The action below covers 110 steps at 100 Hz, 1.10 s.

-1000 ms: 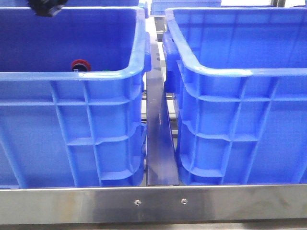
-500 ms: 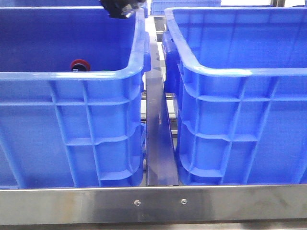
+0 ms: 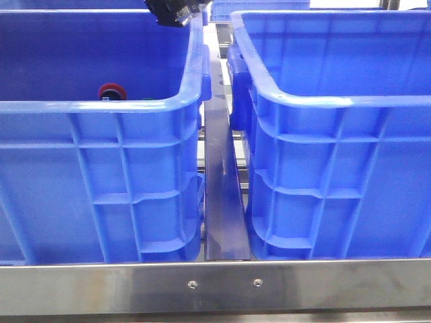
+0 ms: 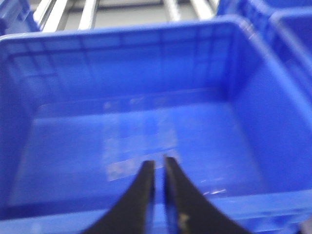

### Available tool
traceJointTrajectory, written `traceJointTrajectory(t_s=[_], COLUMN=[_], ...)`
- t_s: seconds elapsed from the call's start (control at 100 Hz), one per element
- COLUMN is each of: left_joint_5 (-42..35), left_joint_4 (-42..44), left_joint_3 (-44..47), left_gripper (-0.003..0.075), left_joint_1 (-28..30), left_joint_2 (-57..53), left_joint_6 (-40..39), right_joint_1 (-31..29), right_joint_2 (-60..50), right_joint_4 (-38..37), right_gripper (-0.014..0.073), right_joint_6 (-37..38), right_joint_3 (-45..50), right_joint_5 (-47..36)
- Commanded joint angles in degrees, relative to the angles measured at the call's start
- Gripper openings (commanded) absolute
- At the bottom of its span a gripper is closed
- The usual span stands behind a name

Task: Pick red and yellow buttons and place in box
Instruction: 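Lift the yellow button and pass it from the left gripper to the right gripper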

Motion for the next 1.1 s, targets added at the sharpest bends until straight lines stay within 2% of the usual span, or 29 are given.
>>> traceJointTrajectory(t_s=[0.0, 0.07, 0.14, 0.26, 0.44, 0.58, 0.72, 0.91, 1.09], left_joint_5=[-3.44, -3.44, -3.44, -3.34, -3.34, -3.34, -3.34, -3.45, -3.45], left_joint_4=[-1.52, -1.52, -1.52, -1.52, -1.52, -1.52, -1.52, -1.52, -1.52], left_joint_3=[-1.69, -1.69, -1.69, -1.69, -1.69, -1.69, -1.69, -1.69, -1.69], left_gripper=[0.0126, 0.0126, 0.0126, 0.0126, 0.0126, 0.0126, 0.0126, 0.0126, 0.0126], left_joint_1=[-0.56, -0.56, -0.56, -0.56, -0.56, -0.56, -0.56, -0.56, -0.56], left_joint_2=[-2.12, -2.12, -2.12, -2.12, -2.12, -2.12, -2.12, -2.12, -2.12], left_joint_6=[-0.01, -0.01, -0.01, -0.01, -0.01, -0.01, -0.01, -0.01, -0.01], right_joint_1=[0.16, 0.16, 0.16, 0.16, 0.16, 0.16, 2.66, 10.85, 15.15], right_joint_2=[5.35, 8.95, 12.39, 17.85, 27.05, 34.49, 40.94, 48.63, 54.4], right_joint_4=[5.85, 11.79, 19.11, 35.51, 63.17, 78.46, 84.07, 84.49, 84.53], right_gripper=[0.0367, 0.0522, 0.0587, 0.0556, 0.0516, 0.0516, 0.0516, 0.0517, 0.0517], right_joint_6=[-1.19, -3.8, -8.33, -17.99, -34.08, -43.38, -48.09, -48.23, -48.23], right_joint_3=[-5.53, -8.33, -10.61, -13.38, -16.0, -16.55, -17.84, -22.18, -25.71], right_joint_5=[-1.95, -0.48, 0.35, 1.63, 9.47, 15.04, 17.31, 16.11, 15.21])
